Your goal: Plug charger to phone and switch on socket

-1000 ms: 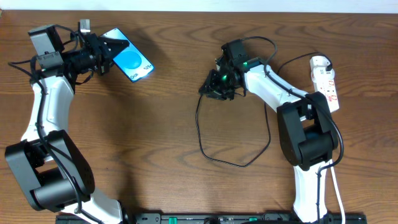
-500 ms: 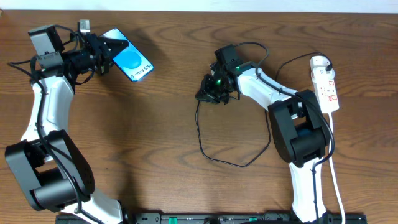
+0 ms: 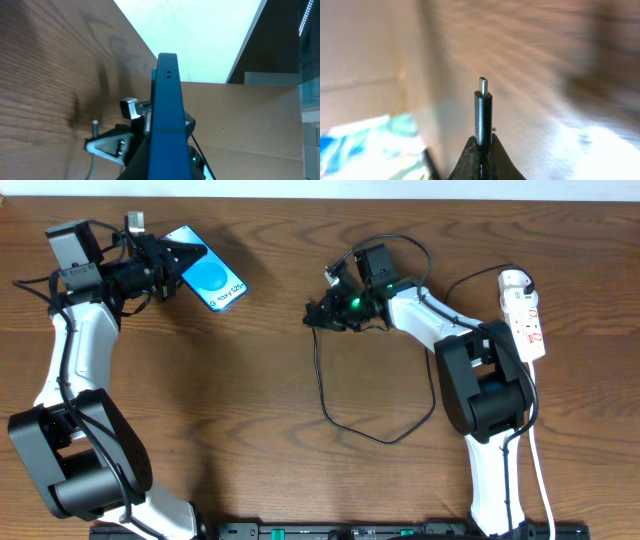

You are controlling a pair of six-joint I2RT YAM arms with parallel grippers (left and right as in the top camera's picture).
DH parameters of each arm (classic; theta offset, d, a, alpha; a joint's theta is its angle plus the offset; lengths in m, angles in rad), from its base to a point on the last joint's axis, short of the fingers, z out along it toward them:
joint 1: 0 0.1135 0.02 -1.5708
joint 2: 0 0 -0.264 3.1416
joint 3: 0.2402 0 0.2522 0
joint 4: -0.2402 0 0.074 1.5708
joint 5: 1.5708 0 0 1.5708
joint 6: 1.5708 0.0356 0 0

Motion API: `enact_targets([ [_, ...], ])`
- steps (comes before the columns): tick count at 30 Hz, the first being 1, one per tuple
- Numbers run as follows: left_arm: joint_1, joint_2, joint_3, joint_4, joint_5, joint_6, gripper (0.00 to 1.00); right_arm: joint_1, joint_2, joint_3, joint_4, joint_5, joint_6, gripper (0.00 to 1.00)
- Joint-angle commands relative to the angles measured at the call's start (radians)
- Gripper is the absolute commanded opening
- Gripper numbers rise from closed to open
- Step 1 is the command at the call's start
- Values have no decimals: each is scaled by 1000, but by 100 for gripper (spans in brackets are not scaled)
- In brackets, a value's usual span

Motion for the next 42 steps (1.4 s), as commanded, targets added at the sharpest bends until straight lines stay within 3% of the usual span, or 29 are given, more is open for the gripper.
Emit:
enact_targets([
  [1,0,-14,10,2,25,13,8,-14,-37,39,5,-299,-122,1],
  [8,-19,-14,10,76,83,-1,7,-10,-211,39,-9,-338,-195,1],
  [23,-21,-14,10,492,137,-314,7,134,-268,39,2,-360,-154,1],
  [42,-42,-14,10,494,242,-280,7,156,-268,39,110,-398,-112,1],
])
